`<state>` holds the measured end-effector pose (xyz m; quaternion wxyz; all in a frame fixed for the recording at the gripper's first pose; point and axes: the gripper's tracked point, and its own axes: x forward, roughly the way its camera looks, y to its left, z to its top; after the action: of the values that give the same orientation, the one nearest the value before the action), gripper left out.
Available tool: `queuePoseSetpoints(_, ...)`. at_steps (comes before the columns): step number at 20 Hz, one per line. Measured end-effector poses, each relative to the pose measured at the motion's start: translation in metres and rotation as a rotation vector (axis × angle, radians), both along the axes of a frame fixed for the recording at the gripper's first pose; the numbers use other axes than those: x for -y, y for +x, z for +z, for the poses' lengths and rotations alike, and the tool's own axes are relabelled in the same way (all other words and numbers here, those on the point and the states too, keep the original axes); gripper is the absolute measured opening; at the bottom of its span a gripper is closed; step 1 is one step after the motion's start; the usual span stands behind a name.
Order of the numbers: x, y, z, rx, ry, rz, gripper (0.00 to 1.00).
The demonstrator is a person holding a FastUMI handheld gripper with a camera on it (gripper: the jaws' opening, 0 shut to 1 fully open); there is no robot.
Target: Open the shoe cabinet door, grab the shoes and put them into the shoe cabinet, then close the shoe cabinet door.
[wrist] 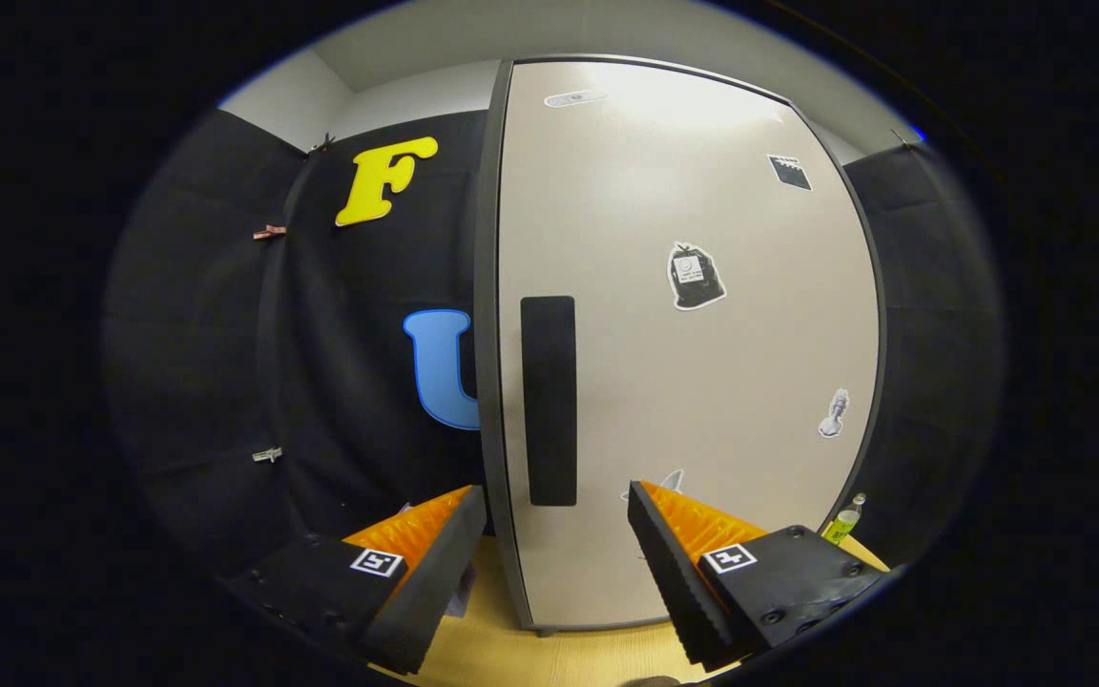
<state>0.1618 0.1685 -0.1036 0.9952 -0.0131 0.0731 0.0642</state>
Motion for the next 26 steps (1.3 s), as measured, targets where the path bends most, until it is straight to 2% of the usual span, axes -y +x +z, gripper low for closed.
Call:
queuePoseSetpoints(7,-0.004,0.038,0.000,0.012,0.002,-0.044,0.97)
queuePoseSetpoints(9,-0.006,0.044,-0.001,0.010,-0.005,-0.045,0.91)
queuePoseSetpoints(11,-0.005,0.048,-0.001,0.012,-0.008,-0.053,0.78)
queuePoseSetpoints(12,-0.005,0.051,-0.001,0.016,-0.006,-0.055,0.67)
queuePoseSetpoints(14,-0.008,0.054,-0.004,0.016,-0.002,-0.046,0.55)
queuePoseSetpoints(15,-0.005,0.042,0.004,0.028,-0.012,-0.046,0.49)
queuePoseSetpoints(16,-0.007,0.050,-0.001,0.023,-0.030,-0.055,0.36)
queuePoseSetpoints(17,-0.008,0.048,-0.002,0.021,-0.042,-0.059,0.36)
queuePoseSetpoints(18,-0.007,0.052,-0.003,0.013,-0.046,-0.059,0.30)
queuePoseSetpoints(22,-0.007,0.049,-0.005,0.009,-0.040,-0.040,0.30)
queuePoseSetpoints(24,-0.007,0.045,-0.002,0.011,-0.037,-0.030,0.17)
queuePoseSetpoints(26,-0.008,0.039,-0.002,-0.001,-0.034,-0.017,0.17)
